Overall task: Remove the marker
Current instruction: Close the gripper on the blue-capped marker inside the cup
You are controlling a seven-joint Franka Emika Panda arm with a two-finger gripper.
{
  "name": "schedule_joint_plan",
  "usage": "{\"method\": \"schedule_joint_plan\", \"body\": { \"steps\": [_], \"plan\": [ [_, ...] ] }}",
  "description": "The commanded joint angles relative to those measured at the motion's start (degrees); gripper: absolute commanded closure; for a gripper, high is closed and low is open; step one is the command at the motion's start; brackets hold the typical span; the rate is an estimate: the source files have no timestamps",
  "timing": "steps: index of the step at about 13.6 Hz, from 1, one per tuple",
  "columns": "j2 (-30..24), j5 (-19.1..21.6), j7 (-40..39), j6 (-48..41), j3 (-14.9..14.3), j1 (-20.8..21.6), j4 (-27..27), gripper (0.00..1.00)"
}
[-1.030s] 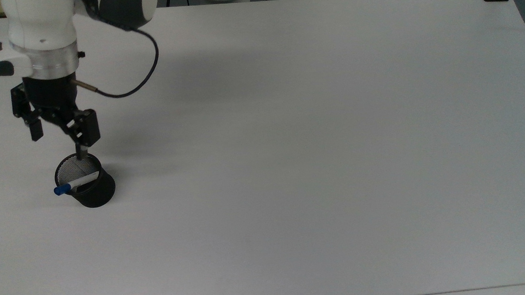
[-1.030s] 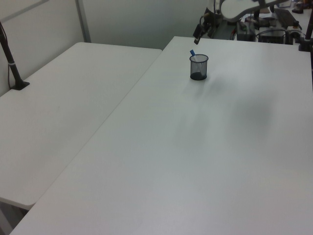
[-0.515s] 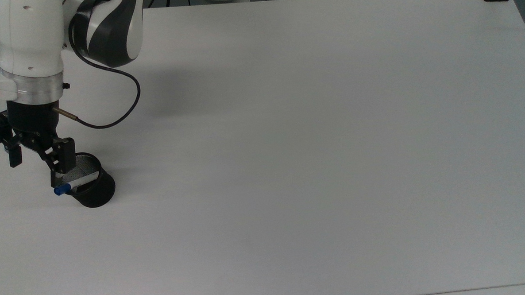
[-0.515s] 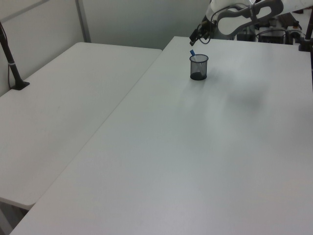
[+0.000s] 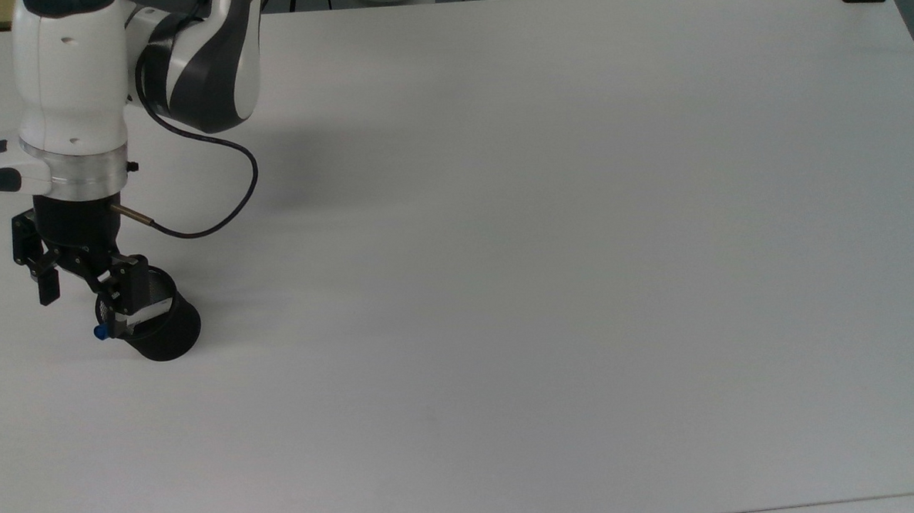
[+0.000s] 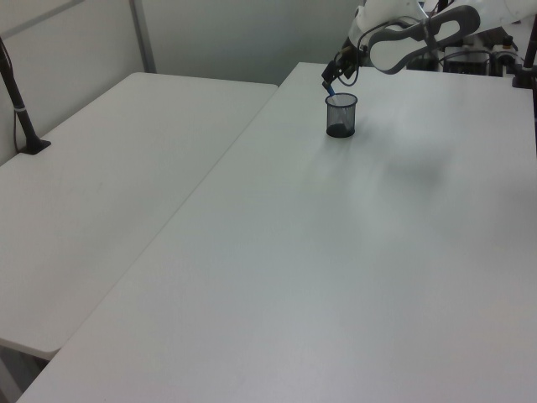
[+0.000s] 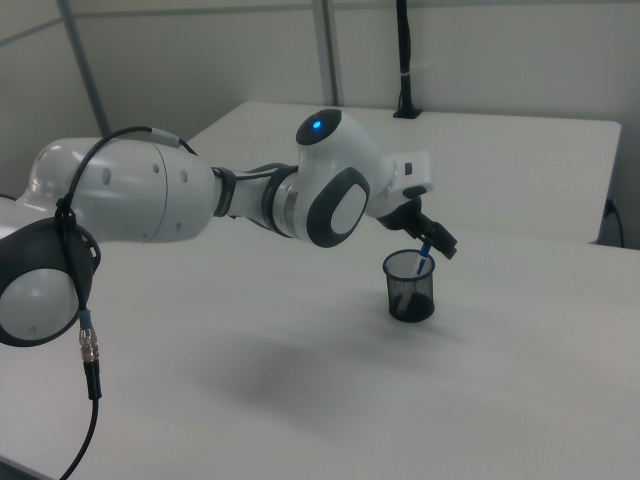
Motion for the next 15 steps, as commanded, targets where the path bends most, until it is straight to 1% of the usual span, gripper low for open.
{"method": "schedule_joint_plan", "body": {
  "steps": [1,3,4,7,9,11,13,15],
  "plan": [
    [2.4,-1.1,4.0,1.3,-0.1,1.3,2.0,0.18],
    [2.7,-1.1,4.0,2.6,-0.1,1.5,1.9,0.41],
    [3.1,-1.1,4.0,4.2,-0.1,1.5,1.8,0.56],
    [3.7,-1.1,4.0,4.8,-0.1,1.4,1.9,0.81],
    [3.7,-1.4,3.7,4.8,-0.1,1.4,1.8,0.94],
    [3.6,-1.9,3.6,4.8,-0.1,1.4,1.7,0.99],
    [3.0,-1.9,3.6,4.8,-0.1,1.4,1.7,1.0],
    [0.8,-1.9,3.4,4.7,-0.1,1.3,1.8,1.0]
  ]
}}
